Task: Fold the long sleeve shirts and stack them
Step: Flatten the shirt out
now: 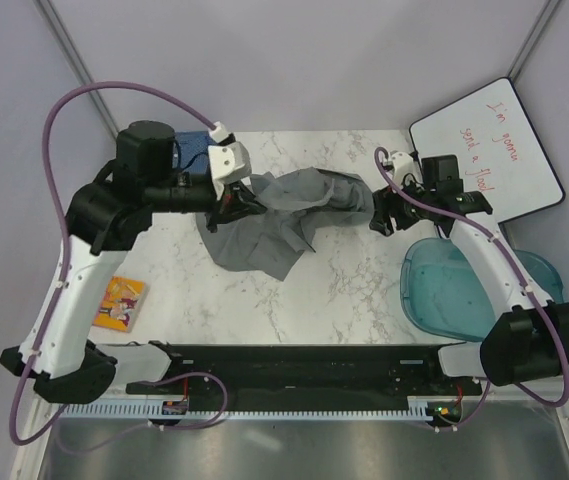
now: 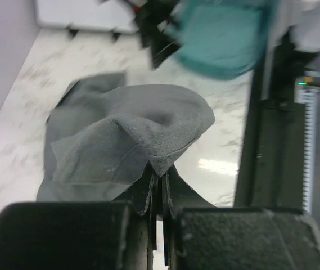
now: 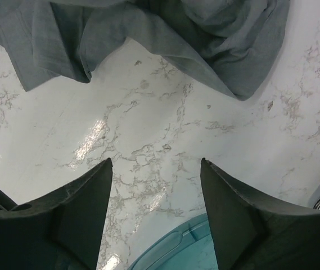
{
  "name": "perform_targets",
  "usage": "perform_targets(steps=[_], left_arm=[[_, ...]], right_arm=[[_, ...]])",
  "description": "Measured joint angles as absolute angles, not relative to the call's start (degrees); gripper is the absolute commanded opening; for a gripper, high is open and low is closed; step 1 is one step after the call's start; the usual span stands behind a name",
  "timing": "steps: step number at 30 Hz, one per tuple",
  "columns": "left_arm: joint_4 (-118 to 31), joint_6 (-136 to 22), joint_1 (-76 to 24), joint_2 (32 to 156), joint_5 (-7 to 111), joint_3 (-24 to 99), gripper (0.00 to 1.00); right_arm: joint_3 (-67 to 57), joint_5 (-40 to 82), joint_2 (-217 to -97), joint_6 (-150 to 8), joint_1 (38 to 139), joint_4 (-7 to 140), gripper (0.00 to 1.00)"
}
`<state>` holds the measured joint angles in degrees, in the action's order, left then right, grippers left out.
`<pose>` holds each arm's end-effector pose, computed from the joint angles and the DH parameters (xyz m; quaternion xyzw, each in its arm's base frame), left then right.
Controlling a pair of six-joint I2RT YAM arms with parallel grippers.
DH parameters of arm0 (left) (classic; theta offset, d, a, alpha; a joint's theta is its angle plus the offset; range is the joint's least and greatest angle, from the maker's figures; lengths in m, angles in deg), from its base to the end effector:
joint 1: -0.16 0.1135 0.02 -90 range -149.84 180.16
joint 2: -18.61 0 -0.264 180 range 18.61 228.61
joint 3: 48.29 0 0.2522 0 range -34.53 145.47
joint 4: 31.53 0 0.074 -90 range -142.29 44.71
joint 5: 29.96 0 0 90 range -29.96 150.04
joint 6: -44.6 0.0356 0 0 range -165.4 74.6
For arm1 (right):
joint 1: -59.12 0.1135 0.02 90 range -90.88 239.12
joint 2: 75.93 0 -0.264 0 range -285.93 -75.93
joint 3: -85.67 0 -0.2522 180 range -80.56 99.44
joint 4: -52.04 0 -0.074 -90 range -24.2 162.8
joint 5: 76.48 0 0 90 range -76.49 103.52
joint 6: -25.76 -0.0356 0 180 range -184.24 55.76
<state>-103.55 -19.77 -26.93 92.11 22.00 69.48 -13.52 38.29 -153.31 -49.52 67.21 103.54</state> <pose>0.1822 -0.1179 0.4952 0.5103 0.6504 -0.2852 0.4851 0.2802 0.0549 0.3071 -0.2556 0.8789 0.1797 0.3605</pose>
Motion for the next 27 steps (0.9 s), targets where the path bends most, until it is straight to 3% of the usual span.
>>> perform_targets(steps=[5,10,11,12,20,27], left_arm=[[-104.73,-21.98,-30.4,91.58,16.6,79.44,0.02],[-98.26,-26.52,-30.23,95.82,26.39,88.82,0.02],[-96.78,-27.22,-30.01,96.89,29.4,90.35,0.02],[-95.68,-27.62,-29.73,97.83,31.39,91.51,0.02],[-88.17,-29.41,-28.79,100.17,41.47,91.01,0.02],[-84.69,-29.74,-28.37,97.4,43.33,88.08,0.02]], right_arm=[[-11.46,38.18,-153.05,-48.9,67.15,103.52,0.73],[-10.9,39.73,-153.03,-49.01,67.13,102.6,0.79],[-10.87,40.54,-152.96,-49.1,67.13,102.18,0.95],[-10.87,41.31,-152.81,-49.27,67.13,101.42,0.98],[-11.68,50.42,-146.71,-47.88,68.07,85.05,0.98],[-11.73,54.03,-148.15,-41.06,76.42,74.29,0.98]])
